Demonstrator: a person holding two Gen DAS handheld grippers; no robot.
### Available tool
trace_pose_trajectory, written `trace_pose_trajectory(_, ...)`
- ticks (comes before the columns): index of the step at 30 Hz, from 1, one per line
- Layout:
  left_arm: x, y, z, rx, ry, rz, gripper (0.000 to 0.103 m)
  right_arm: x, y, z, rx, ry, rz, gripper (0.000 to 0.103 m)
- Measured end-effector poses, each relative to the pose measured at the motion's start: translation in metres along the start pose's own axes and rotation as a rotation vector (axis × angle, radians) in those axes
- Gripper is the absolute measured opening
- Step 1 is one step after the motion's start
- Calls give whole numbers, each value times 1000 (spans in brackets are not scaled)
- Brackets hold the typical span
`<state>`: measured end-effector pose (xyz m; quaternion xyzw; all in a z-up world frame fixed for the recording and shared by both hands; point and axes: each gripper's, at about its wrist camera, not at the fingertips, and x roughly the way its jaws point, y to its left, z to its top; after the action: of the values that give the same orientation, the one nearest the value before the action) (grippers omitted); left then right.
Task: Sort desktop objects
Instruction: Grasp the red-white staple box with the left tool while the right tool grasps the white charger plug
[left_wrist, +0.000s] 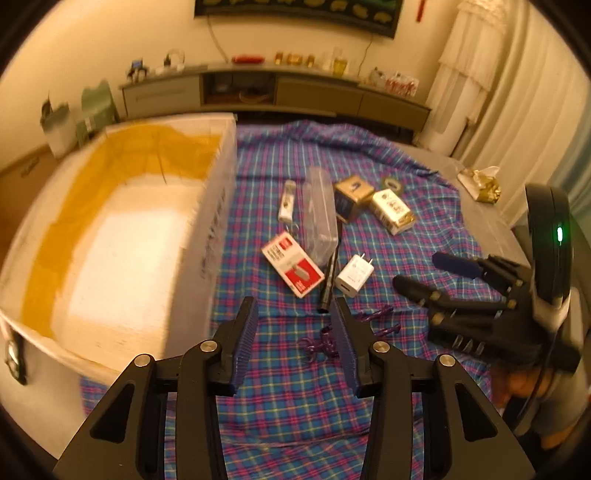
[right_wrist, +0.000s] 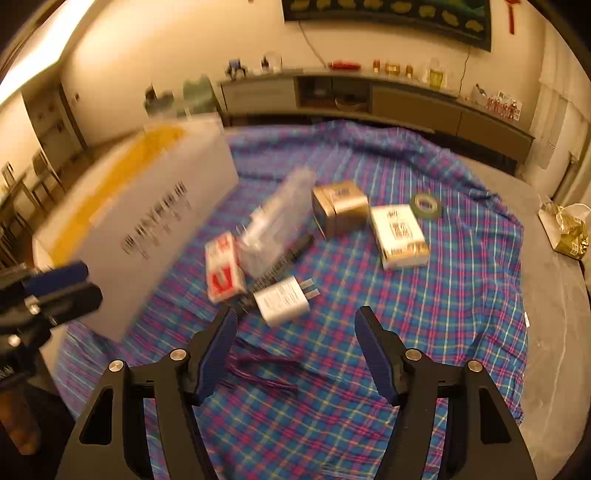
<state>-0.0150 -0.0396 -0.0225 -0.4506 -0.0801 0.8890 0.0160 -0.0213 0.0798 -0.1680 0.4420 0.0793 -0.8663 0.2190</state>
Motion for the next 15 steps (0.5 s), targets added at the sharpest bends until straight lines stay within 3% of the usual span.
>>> trace_pose_trajectory(2, 15, -1, 5, -24, 34, -32, 44, 11, 5, -1, -51, 1, 0, 76)
trace_pose_trajectory(6, 45, -6, 17, -63, 93, -59, 45, 40, 17, -3, -144, 34, -22, 78)
trace_pose_trajectory(11, 91, -7, 23, -61, 154, 36, 45, 69, 18, -5, -220, 31, -41, 79)
trace_pose_trajectory(15, 119, -2, 27, -107, 192, 31, 45, 77, 14, -2, -272, 5, -48, 81)
